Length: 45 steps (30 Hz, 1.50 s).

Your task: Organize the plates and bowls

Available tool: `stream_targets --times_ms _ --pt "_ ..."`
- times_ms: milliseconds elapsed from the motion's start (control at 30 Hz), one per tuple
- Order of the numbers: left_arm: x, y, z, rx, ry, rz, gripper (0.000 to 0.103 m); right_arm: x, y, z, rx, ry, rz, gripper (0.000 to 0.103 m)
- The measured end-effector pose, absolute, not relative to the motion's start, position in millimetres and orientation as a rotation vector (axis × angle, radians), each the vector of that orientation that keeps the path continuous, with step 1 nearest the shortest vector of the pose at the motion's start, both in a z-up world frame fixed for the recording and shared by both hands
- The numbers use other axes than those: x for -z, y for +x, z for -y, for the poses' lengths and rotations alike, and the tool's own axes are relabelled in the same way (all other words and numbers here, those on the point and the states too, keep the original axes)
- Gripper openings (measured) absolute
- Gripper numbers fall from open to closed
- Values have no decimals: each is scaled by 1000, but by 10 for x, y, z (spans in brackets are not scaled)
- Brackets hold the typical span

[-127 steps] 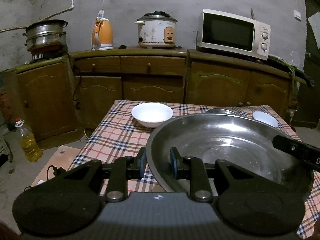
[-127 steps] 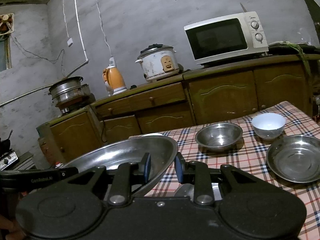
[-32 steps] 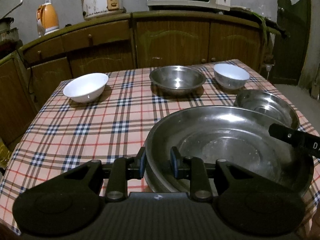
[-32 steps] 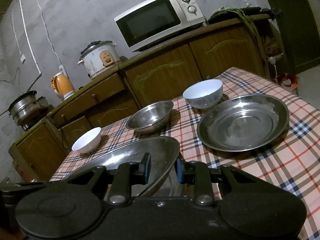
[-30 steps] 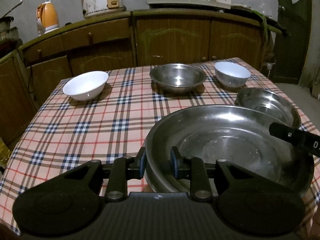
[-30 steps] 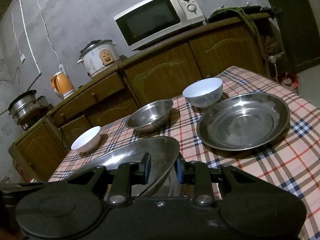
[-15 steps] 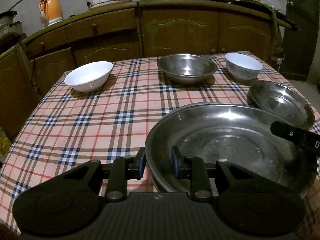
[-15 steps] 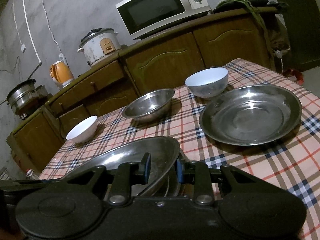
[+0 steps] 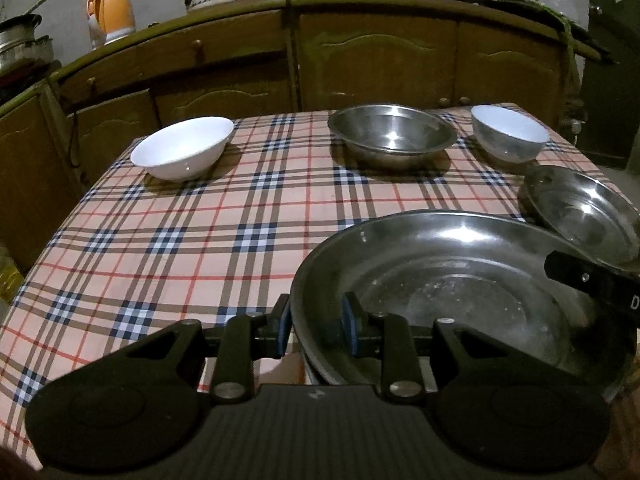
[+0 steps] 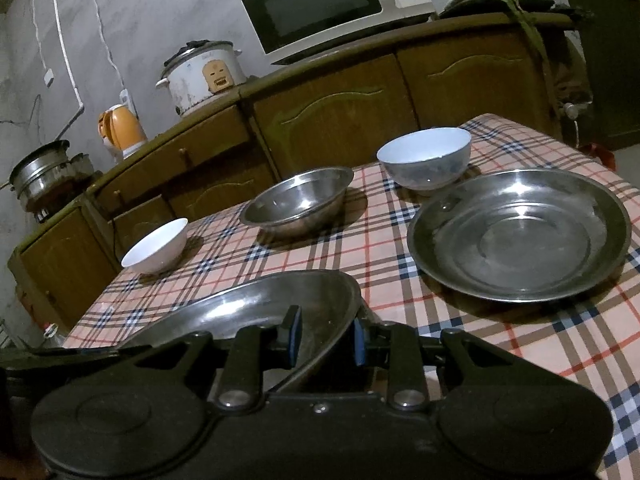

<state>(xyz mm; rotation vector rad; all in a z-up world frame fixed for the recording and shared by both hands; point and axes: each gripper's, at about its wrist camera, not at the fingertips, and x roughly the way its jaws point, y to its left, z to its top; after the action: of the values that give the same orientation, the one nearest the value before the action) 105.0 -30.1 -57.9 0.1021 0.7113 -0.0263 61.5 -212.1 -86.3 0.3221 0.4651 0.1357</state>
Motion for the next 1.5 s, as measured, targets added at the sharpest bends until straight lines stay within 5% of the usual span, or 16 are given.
stream_targets --times_ms 1067,1133,1267,1500 --pt "697 1085 170 10 67 -773 31 913 621 2055 -136 263 -509 40" --pt "671 1066 154 13 60 -770 31 897 598 2060 -141 262 -507 44" --pt "603 1017 138 7 57 -759 32 851 527 2036 -112 219 -494 78" --pt "445 911 114 12 31 -734 37 755 397 2078 -91 216 -478 78"
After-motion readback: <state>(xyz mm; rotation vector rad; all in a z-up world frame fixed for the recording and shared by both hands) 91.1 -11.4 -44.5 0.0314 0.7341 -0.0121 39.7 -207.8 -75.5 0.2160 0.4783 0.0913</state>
